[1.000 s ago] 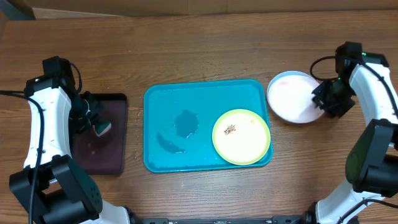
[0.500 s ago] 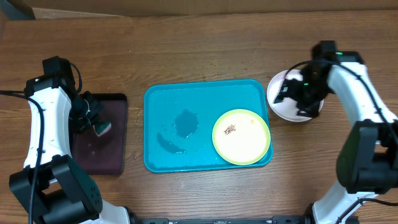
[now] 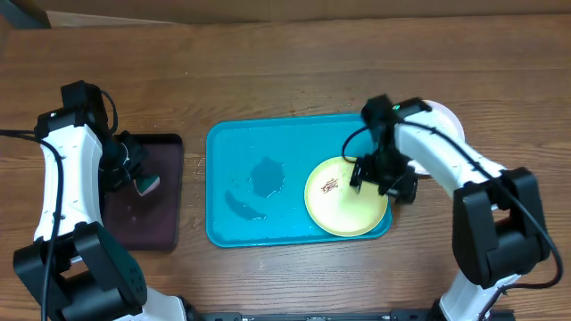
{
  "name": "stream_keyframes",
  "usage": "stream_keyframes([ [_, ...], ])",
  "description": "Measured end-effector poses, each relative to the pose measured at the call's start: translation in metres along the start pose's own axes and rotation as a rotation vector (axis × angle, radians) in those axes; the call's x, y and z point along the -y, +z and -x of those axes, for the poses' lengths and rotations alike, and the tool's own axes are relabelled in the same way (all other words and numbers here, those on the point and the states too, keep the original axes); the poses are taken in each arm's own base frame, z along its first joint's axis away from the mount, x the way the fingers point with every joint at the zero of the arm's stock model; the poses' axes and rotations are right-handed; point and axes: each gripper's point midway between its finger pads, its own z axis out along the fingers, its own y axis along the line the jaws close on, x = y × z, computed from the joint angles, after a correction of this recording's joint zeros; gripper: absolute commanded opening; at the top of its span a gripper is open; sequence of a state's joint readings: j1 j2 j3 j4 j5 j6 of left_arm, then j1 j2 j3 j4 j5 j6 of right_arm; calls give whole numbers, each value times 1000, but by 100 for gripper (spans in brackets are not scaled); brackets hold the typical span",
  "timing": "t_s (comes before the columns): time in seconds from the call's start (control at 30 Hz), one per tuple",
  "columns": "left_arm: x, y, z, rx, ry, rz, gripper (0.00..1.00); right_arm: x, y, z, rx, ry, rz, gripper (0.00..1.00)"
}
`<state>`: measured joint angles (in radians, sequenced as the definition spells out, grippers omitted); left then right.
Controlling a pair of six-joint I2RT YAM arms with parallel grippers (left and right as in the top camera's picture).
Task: Clean dirty plates on tray and stack at the side
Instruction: 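Move the right gripper to the yellow plate and grasp its rim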
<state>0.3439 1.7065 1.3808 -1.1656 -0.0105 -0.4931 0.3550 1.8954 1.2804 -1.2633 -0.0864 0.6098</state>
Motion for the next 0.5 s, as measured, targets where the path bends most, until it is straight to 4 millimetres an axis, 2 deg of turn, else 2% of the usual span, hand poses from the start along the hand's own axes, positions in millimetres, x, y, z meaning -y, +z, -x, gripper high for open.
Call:
stream_keyframes([
  [0.17,0,0,0,0,0,0,4,2,10,-12,-15,53,-43,84],
  [0.33,1,0,-1,-4,0,-7,4,0,11,-15,-11,76,-49,68],
  [0.5,2,0,-1,-8,0,-14,4,-5,13,-21,-12,60,-59,64],
])
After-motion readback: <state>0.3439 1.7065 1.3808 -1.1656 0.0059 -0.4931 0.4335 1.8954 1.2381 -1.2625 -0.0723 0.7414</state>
